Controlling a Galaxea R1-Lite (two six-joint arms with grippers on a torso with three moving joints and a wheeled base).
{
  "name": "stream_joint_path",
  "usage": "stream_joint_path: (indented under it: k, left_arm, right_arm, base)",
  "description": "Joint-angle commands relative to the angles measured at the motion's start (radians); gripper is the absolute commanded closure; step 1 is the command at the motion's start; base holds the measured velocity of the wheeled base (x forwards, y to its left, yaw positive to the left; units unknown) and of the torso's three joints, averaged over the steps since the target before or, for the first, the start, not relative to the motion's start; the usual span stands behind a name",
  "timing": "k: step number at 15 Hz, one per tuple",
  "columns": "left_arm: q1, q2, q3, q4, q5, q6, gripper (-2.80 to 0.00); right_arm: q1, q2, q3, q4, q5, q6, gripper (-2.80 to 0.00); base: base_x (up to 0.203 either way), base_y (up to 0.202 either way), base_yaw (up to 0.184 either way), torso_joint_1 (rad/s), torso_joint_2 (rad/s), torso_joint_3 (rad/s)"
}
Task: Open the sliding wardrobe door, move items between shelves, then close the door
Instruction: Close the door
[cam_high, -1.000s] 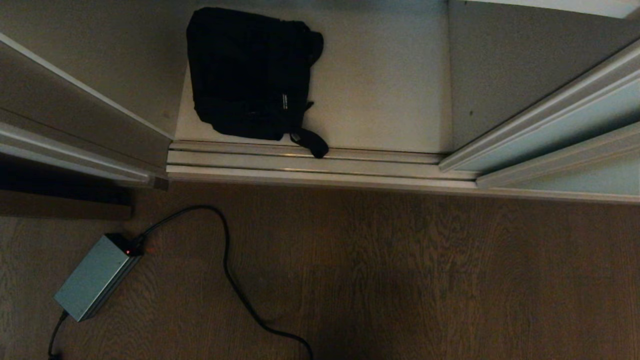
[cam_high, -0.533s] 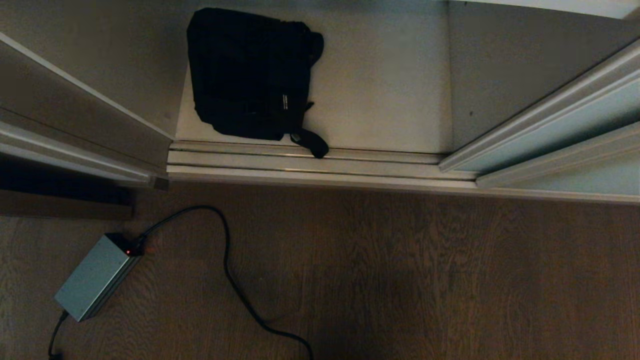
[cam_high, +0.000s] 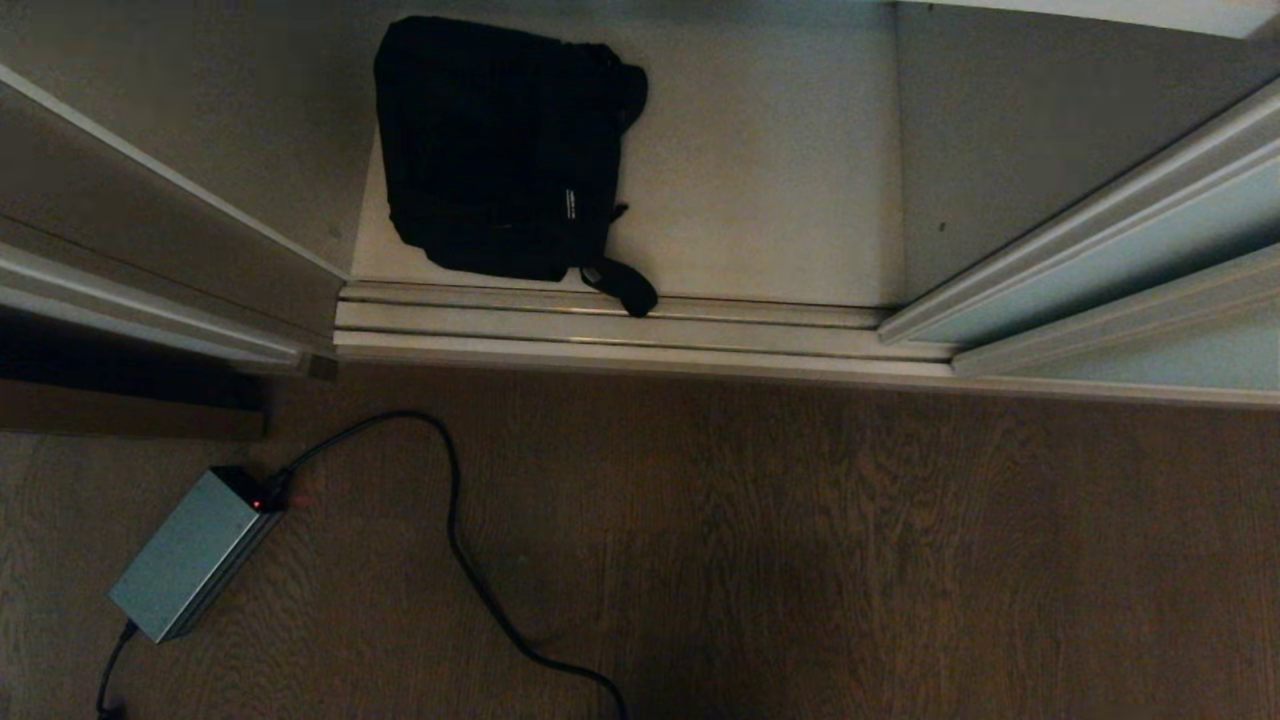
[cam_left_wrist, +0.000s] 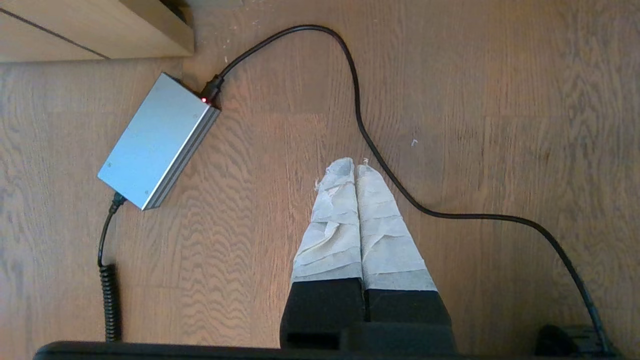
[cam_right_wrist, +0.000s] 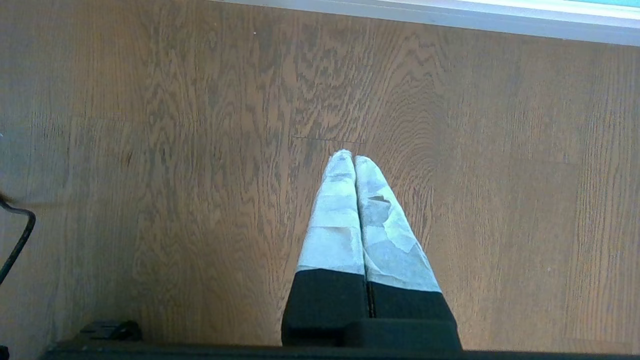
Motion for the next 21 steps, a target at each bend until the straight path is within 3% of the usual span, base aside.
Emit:
stream_joint_path:
  k: [1,7,21]
  left_arm:
    - [-0.001,0.007,-0.001,0.002,0.001,0.005,0.00]
    - [0.000,0.007,-0.001,0.006,0.002,0.013,0.00]
    - [0.000,0.007,0.001,0.003,0.002,0.003,0.00]
  right_arm:
    - [0.000,-0.002,0.000,0.000,-0.001,0.000,0.00]
    - [0.000,-0.002,0.000,0.000,-0.001,0.000,0.00]
    - [0.000,-0.002,0.001,0.000,-0.001,0.000,0.00]
  base:
    - [0.000,0.000,0.000,0.000,0.00,0.000]
    - [0.000,0.000,0.000,0.001,0.00,0.026]
    - [0.000,0.000,0.000,0.003,0.00,0.195]
